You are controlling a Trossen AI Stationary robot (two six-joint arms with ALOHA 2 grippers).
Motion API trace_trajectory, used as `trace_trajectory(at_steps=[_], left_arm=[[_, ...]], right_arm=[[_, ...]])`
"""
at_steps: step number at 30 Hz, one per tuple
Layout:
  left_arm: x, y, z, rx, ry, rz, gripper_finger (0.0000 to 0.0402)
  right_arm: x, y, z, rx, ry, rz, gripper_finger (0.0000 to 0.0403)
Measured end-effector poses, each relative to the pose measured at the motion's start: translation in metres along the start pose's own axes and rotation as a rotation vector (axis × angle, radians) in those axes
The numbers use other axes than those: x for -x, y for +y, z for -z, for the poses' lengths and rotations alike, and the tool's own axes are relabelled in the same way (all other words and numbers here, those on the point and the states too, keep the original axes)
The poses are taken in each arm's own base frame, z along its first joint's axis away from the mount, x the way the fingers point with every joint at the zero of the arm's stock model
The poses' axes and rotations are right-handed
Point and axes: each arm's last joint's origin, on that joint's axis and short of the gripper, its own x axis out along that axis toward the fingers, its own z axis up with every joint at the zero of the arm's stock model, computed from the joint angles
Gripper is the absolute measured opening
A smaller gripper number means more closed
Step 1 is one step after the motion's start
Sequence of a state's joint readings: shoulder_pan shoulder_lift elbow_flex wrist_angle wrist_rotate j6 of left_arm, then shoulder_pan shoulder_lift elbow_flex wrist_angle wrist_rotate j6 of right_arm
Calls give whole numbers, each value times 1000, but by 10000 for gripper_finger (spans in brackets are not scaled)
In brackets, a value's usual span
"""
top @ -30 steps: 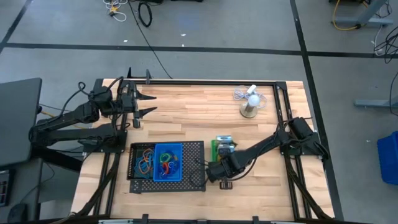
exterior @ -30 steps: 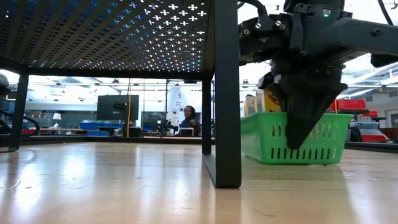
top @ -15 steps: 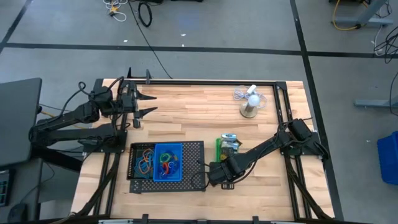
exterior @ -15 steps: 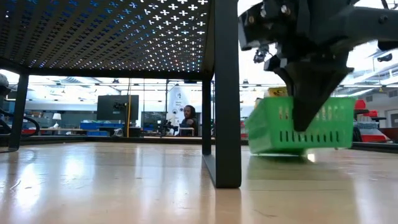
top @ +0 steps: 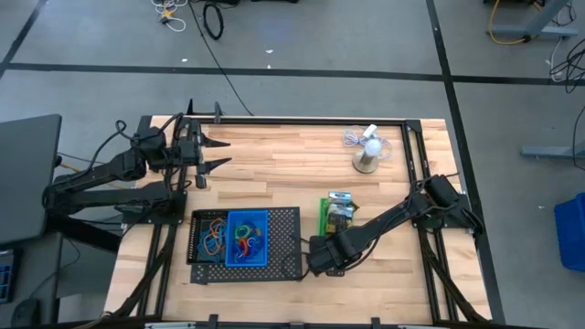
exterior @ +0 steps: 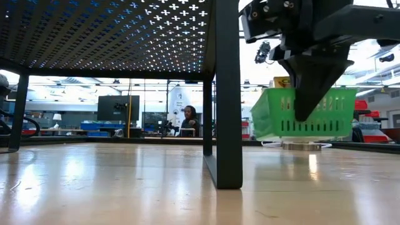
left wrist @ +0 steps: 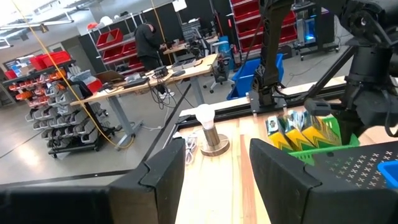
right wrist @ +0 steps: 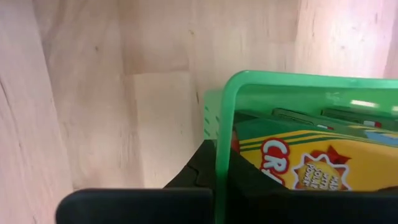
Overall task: Pick & Place Office Desk Supplies
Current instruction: Put the green bin with the crayon boxes on the shelf
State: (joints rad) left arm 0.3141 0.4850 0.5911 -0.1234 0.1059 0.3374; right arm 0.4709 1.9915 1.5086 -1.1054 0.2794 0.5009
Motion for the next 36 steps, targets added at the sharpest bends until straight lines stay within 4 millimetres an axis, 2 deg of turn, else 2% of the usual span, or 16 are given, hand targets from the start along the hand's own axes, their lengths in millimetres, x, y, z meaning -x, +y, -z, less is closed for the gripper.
trace_trajectory(at_steps=[5,13,18,25,30,36], left_arm=[[0,0,1,1,9,3,188],[0,0,1,1,10,3,188],[0,0,1,2,13,5,188],[-1,-1,2,2,20,7,187],[-3,-1,3,3,27,9,188],[-4,-1,3,4,32,11,188]], right_arm=[[16,-3,-3,-6,-5,38,0],[59,-10,-15,-8,-79,92,0],[77,-17,-15,9,-70,116,0],[96,-21,-19,32,-101,92,0],[110,-20,-32,64,-235,56,0],[114,-20,-42,113,-323,36,0]])
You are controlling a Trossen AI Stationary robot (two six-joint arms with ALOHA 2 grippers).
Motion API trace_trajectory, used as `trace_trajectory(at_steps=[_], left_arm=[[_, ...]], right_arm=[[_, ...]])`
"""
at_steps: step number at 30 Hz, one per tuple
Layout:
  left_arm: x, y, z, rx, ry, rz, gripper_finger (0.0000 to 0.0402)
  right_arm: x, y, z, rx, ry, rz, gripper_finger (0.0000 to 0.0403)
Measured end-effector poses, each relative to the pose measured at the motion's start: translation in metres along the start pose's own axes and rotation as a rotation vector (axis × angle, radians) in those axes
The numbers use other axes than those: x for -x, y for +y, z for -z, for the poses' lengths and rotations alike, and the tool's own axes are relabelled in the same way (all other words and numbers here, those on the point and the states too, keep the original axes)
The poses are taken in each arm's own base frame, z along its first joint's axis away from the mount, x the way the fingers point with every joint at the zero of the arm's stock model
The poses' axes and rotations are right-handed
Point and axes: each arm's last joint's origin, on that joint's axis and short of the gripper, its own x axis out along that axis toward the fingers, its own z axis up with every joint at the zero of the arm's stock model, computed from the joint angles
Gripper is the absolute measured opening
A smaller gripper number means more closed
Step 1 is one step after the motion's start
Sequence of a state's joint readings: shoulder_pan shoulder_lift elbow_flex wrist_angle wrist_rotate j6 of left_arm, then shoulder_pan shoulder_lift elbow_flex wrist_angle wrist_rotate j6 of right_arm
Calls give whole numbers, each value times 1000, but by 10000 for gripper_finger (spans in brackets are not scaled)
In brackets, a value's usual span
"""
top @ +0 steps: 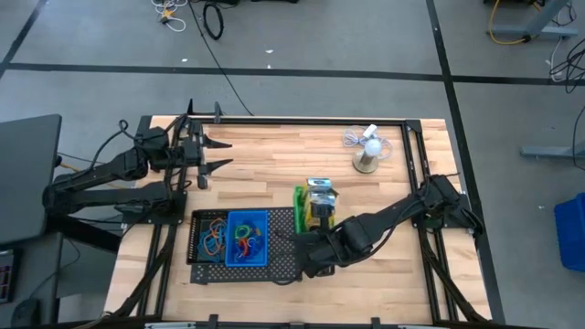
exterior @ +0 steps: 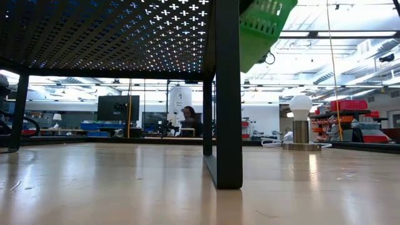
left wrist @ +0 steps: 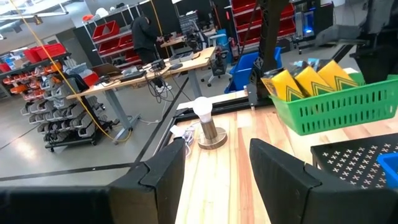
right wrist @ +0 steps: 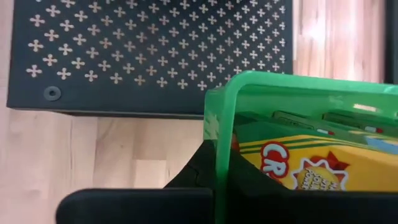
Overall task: Pick & Place Office Desk Supplies
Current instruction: Put the green bin with the crayon boxes on the shelf
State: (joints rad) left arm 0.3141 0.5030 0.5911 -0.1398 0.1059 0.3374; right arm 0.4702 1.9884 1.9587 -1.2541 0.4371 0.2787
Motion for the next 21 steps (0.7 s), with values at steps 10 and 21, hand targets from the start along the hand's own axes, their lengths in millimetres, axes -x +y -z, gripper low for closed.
trace_trajectory(at_steps=[10,21], left_arm=[[-1,0,0,1,5,2,188],[-7,-1,4,5,39,13,188]], right_arm=[[-6,-5,-7,22,-24,-74,0],[12,-10,-25,56,-113,-112,0]])
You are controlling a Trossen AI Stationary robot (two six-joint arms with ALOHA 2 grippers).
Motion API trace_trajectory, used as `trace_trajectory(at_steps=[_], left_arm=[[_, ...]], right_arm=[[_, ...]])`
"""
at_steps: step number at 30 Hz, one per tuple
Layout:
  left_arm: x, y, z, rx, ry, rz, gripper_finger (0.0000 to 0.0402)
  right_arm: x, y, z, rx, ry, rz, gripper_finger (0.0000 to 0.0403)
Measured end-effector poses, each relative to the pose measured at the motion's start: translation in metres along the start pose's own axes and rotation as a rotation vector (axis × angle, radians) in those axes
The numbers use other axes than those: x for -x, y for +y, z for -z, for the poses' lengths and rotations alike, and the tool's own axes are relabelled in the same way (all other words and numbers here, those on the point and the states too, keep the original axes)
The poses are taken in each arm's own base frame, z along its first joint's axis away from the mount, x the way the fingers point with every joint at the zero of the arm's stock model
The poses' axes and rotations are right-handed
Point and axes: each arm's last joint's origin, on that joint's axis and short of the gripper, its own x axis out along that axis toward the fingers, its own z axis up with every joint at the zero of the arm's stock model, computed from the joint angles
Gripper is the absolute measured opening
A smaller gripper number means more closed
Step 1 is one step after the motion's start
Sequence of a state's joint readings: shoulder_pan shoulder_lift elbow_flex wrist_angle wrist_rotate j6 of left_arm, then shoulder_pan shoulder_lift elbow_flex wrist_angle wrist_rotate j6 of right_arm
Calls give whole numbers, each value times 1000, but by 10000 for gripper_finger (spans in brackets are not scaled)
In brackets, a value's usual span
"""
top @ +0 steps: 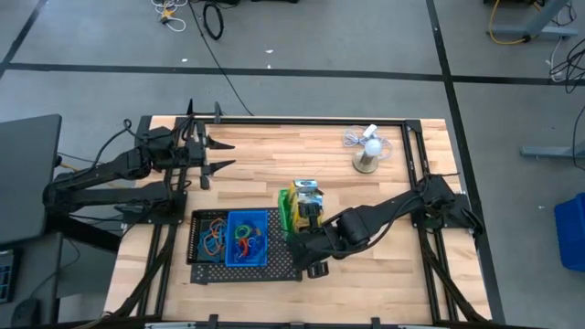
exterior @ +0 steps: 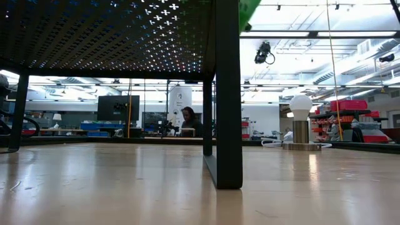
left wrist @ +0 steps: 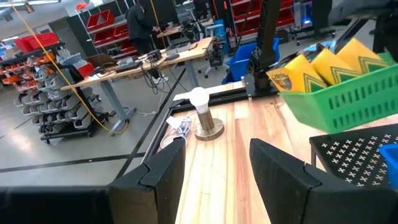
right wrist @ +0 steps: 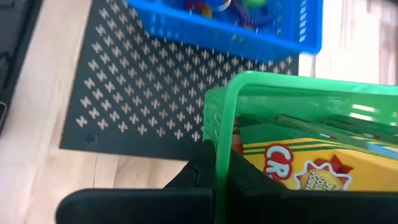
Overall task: Pick & Place Office Desk Supplies
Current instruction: Put the green bin with the crayon boxes on the shelf
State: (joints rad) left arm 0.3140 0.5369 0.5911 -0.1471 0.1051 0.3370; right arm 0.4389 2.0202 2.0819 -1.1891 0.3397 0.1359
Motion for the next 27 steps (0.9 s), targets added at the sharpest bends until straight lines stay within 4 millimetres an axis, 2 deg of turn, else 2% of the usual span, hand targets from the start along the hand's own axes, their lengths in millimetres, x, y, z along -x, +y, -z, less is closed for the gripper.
trace_trajectory(at_steps=[3,10,27], left_arm=[[0,0,0,0,0,0,188],[0,0,0,0,0,0,188],[0,0,0,0,-2,0,188]], right_arm=[[-2,2,-6,20,-2,-9,0],[-27,6,-10,41,89,-72,0],[-33,-3,-18,50,65,-182,0]])
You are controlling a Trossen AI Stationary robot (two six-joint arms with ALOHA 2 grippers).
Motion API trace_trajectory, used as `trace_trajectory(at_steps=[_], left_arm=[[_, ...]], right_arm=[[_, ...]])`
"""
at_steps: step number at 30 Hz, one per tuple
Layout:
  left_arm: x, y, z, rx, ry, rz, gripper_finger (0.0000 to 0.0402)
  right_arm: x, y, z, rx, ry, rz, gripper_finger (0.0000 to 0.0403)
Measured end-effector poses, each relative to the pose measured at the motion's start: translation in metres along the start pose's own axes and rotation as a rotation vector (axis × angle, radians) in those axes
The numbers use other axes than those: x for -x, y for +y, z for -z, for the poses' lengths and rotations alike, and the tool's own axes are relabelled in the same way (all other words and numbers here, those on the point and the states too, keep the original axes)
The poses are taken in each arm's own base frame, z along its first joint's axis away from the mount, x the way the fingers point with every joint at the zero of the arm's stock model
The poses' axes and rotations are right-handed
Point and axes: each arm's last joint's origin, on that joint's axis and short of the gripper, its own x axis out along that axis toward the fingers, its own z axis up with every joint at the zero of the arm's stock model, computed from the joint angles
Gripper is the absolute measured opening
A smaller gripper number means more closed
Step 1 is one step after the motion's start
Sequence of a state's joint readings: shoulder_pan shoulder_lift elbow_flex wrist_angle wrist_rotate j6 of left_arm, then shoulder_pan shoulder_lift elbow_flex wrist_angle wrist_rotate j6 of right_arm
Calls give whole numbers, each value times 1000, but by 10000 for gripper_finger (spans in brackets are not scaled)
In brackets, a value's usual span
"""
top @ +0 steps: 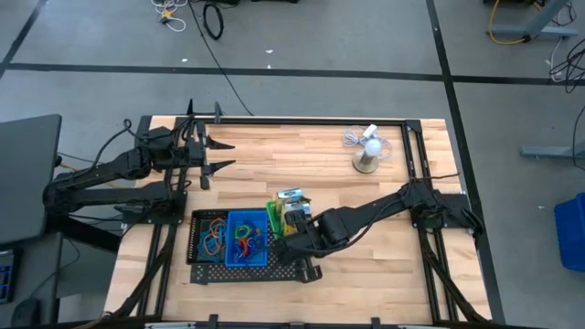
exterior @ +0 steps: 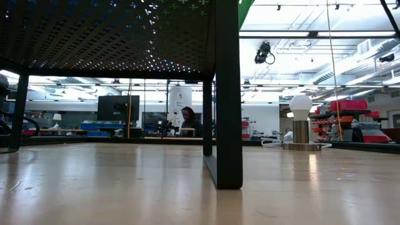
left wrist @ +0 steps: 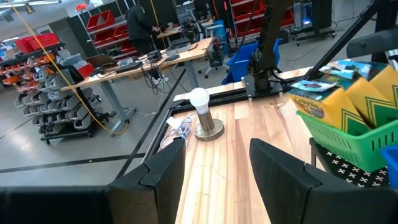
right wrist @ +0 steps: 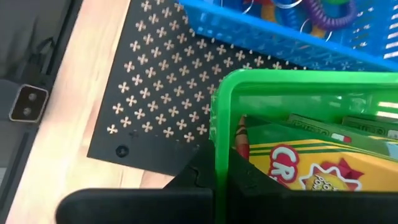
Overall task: Pick & Place Office Desk Supplies
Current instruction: Put the green bin with the crayon boxes on the shelf
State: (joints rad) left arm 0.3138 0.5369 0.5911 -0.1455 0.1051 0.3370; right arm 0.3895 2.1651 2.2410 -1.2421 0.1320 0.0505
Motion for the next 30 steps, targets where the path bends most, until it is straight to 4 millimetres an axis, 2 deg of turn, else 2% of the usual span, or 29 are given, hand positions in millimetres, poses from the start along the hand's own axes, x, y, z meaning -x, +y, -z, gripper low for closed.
trace_trajectory(at_steps=[30], left_arm=[[0,1,-2,-9,-26,-9,188]], right_arm=[[-6,-9,-7,-47,-50,-106,0]])
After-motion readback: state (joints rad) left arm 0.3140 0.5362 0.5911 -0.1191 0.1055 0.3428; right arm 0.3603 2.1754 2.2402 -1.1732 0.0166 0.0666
